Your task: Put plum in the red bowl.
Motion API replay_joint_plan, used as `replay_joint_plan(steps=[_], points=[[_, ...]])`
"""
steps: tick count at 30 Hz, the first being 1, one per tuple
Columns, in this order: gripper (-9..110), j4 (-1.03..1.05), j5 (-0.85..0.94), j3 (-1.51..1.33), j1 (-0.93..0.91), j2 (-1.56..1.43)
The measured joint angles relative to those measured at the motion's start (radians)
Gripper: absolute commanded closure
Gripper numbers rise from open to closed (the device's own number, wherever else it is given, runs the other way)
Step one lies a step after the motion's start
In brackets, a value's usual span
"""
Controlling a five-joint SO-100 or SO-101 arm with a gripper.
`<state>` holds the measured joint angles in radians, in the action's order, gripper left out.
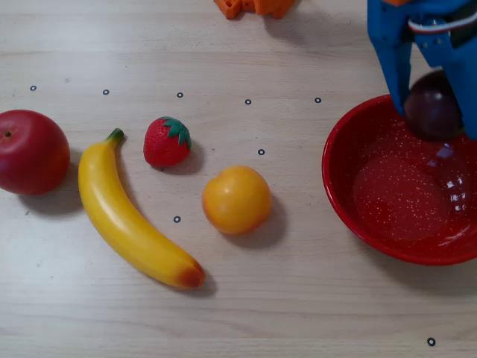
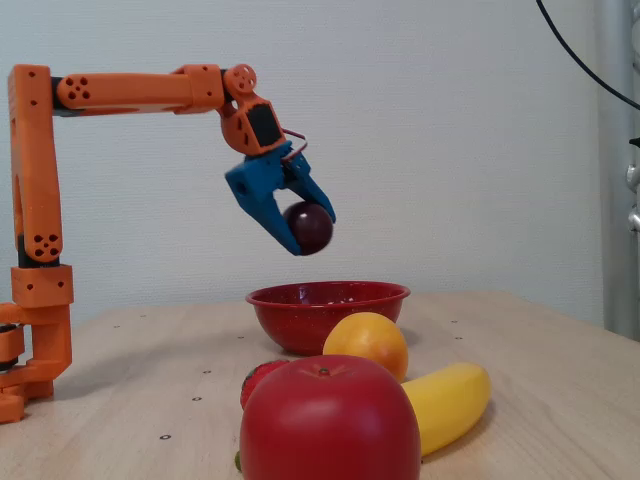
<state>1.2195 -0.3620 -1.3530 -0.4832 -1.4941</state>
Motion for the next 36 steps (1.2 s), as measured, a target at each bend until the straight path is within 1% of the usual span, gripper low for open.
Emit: replay_joint_plan(steps=[6,9,16,21,24,28,34,36], points=[[93,-0.129,-0.074,-0.132,-0.002,0.075],[84,-0.161,-0.084,-0.144,0.000,0.103],[67,-0.173,-0.084,-0.144,0.029,0.152],[60,-0.173,-0.078,-0.143,0.071,0.152],[60,-0.173,-0.084,-0.141,0.061,0.152],[65,-0.173,-0.084,-0.133,0.063,0.152],[78,-0.170,-0.052,-0.023,0.061,0.127],[82,-0.138,-0.035,0.005,0.084,0.080]])
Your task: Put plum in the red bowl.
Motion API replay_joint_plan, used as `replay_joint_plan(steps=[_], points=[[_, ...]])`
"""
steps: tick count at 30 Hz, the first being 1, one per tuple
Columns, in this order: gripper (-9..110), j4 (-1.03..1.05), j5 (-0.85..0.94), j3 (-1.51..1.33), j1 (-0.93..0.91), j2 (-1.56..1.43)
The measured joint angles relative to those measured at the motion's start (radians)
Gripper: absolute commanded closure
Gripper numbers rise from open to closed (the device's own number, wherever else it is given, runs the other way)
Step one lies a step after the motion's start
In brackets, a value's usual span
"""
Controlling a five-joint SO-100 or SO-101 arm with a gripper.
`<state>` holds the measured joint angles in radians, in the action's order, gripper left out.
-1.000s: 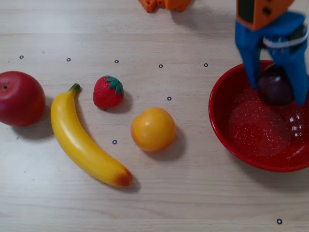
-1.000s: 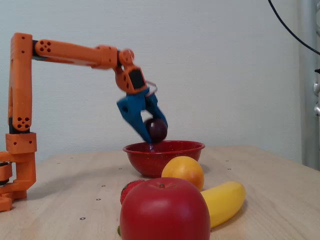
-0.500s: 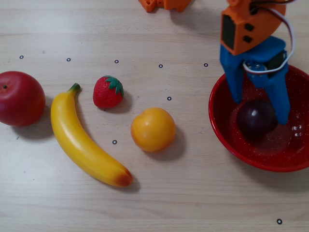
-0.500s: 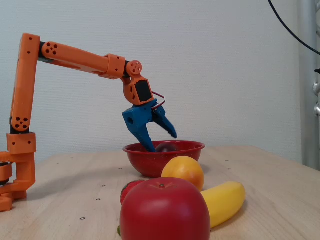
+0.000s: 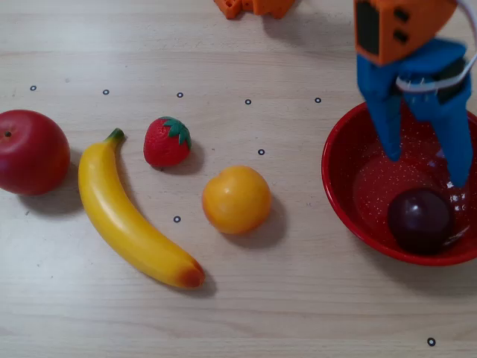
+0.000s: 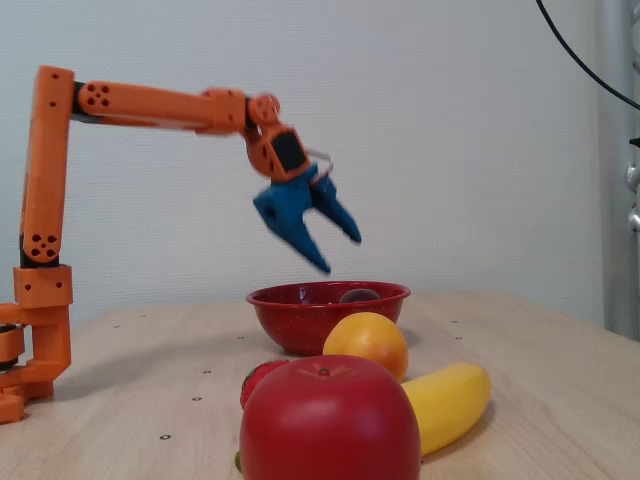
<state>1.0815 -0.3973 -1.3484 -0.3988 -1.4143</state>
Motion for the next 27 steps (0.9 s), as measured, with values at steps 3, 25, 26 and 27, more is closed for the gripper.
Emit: replay_joint_plan(steps=[3,25,26,27], points=[[88,0.054,0.023,0.020,0.061,-0.087],[101,0.012,0.080,-0.554,0.463,-0.819],[101,-0.029,0.084,-0.618,0.476,-0.868],[101,-0.074,0.100,-0.689,0.479,-0.922]])
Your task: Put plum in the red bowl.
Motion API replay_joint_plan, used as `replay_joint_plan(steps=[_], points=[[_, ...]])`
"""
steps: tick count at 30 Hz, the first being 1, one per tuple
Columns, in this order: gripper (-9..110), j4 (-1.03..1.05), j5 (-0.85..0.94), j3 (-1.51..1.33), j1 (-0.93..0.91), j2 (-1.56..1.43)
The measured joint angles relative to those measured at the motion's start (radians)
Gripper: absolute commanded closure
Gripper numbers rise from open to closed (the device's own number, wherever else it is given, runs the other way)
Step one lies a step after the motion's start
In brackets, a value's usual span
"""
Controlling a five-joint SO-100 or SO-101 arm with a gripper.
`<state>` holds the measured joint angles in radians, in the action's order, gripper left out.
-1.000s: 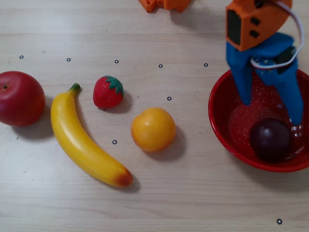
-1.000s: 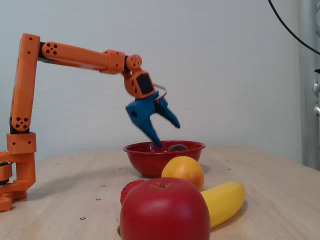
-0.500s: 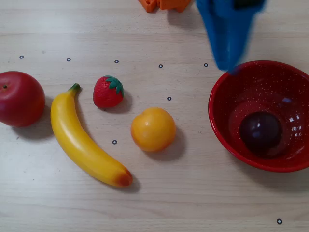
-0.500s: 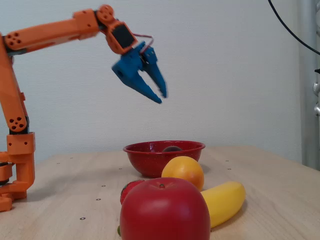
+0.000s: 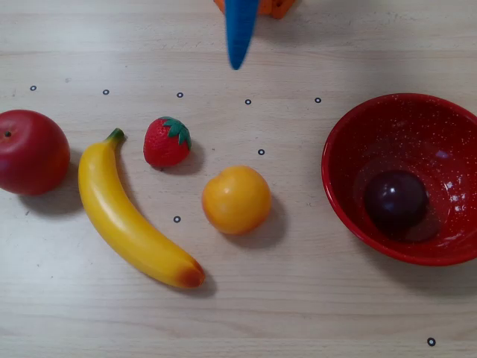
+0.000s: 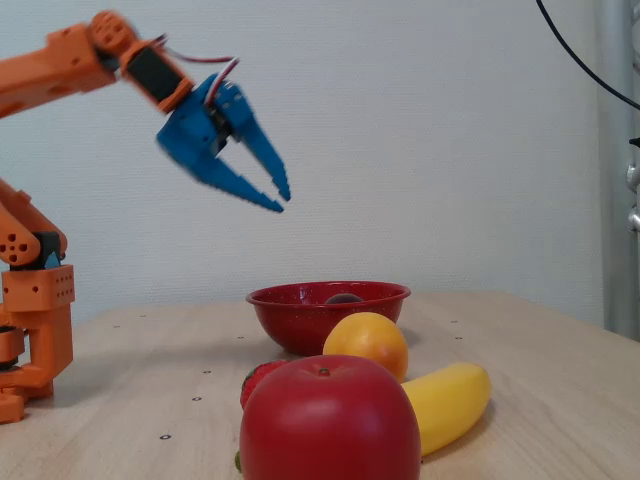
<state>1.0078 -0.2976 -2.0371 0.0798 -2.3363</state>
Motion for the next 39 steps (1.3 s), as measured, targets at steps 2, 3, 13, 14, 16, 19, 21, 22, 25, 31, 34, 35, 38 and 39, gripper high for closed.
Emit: replay_joint_plan(steps=[2,3,13,14,16,19,21,22,25,31,34,35,38,39], points=[[101,-0.086,0.000,-0.146,-0.008,-0.112],[101,-0.123,-0.006,-0.216,0.000,-0.167],[101,-0.431,0.023,-0.799,0.061,-0.595],[101,-0.446,0.025,-0.841,0.061,-0.620],[101,-0.483,0.040,-0.908,0.061,-0.657],[101,-0.531,0.038,-1.000,0.058,-0.724],[101,-0.557,0.046,-1.006,0.060,-0.755],[101,-0.566,0.044,-1.017,0.061,-0.781],[101,-0.583,0.046,-1.068,0.060,-0.838],[101,-0.433,0.097,-1.069,0.060,-0.877],[101,-0.351,0.133,-1.069,0.060,-0.877],[101,-0.319,0.147,-1.069,0.060,-0.877],[101,-0.224,0.187,-1.069,0.060,-0.877],[101,-0.193,0.202,-1.069,0.060,-0.877]])
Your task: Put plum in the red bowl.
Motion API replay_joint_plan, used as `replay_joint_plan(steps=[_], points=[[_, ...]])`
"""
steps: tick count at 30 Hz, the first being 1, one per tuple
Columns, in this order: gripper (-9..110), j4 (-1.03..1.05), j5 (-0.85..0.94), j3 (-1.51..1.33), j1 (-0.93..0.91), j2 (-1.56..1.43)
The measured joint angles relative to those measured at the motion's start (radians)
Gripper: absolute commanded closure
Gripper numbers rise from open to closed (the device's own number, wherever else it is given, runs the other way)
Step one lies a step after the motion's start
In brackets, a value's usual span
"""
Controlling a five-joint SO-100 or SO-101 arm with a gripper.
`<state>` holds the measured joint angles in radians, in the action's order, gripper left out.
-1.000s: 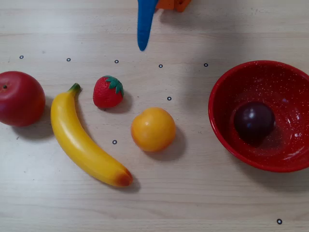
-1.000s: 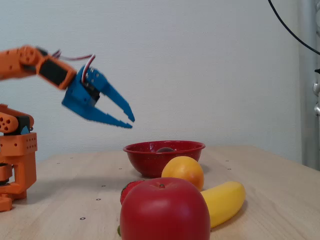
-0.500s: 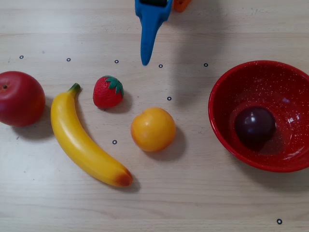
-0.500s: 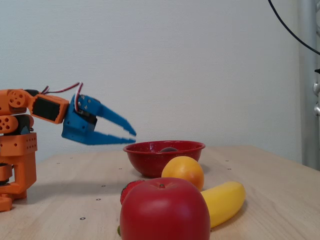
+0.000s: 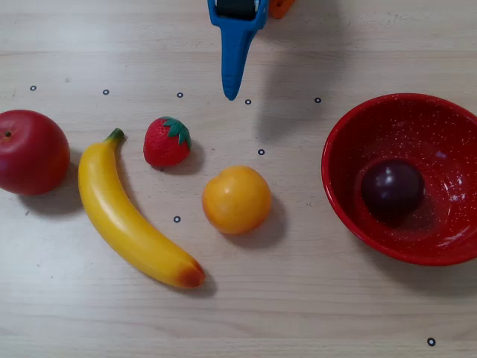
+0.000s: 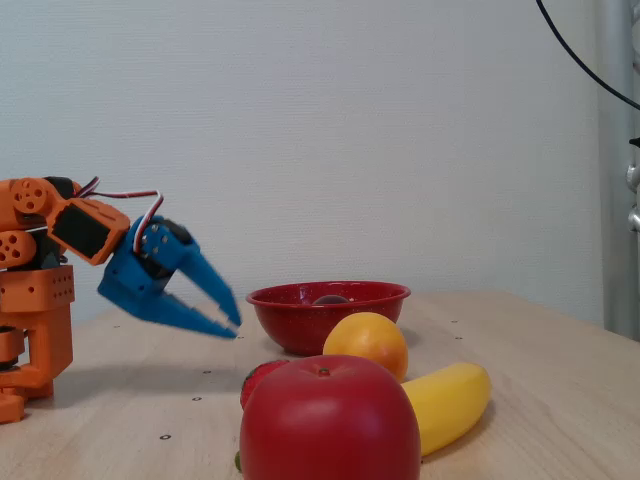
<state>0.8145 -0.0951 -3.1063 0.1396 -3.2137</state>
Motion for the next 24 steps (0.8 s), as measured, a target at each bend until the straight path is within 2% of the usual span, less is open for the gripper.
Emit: replay_joint_plan(steps=[3,24], points=[[101,0.061,0.029,0.000,0.000,0.000],[101,0.066,0.063,0.000,0.000,0.000]])
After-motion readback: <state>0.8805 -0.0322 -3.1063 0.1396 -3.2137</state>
